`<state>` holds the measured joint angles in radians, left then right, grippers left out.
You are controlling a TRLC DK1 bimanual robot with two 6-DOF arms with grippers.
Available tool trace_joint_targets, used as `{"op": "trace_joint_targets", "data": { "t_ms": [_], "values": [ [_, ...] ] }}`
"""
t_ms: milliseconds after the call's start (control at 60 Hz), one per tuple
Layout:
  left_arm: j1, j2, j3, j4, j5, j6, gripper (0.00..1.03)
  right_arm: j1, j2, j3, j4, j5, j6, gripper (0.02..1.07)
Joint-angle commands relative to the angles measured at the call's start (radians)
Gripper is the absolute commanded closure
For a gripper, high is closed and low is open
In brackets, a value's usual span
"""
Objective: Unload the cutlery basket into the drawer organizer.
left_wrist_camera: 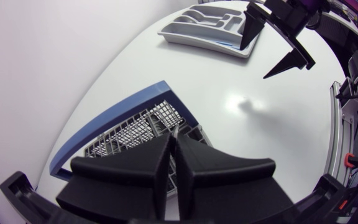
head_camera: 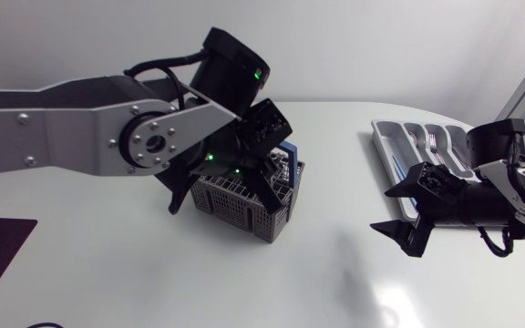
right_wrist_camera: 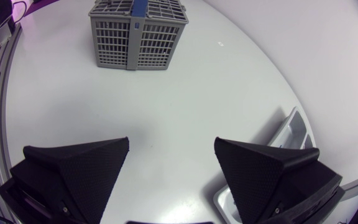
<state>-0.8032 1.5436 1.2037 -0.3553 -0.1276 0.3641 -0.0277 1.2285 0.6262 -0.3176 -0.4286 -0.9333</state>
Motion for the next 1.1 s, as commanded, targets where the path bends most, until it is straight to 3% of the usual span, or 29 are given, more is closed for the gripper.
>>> {"op": "trace_joint_targets", "data": {
  "t_ms": [0,533,1083],
  "values": [
    [0.013,-0.046,0.034,-0.017,0.005,0.013,1.0,0.023,-0.015,-0.031,-0.005,0.014,0.037,0.08],
    [0.021,-0.278,0.027,-0.057,0.017,-0.01,1.0,0.135,-0.11,0.003,-0.018,0.077,0.156,0.08],
    [0.058,-0.231,-0.016,-0.062,0.247,-0.255,1.0,0.268,-0.236,0.053,-0.074,0.054,0.38,0.08]
  ]
}}
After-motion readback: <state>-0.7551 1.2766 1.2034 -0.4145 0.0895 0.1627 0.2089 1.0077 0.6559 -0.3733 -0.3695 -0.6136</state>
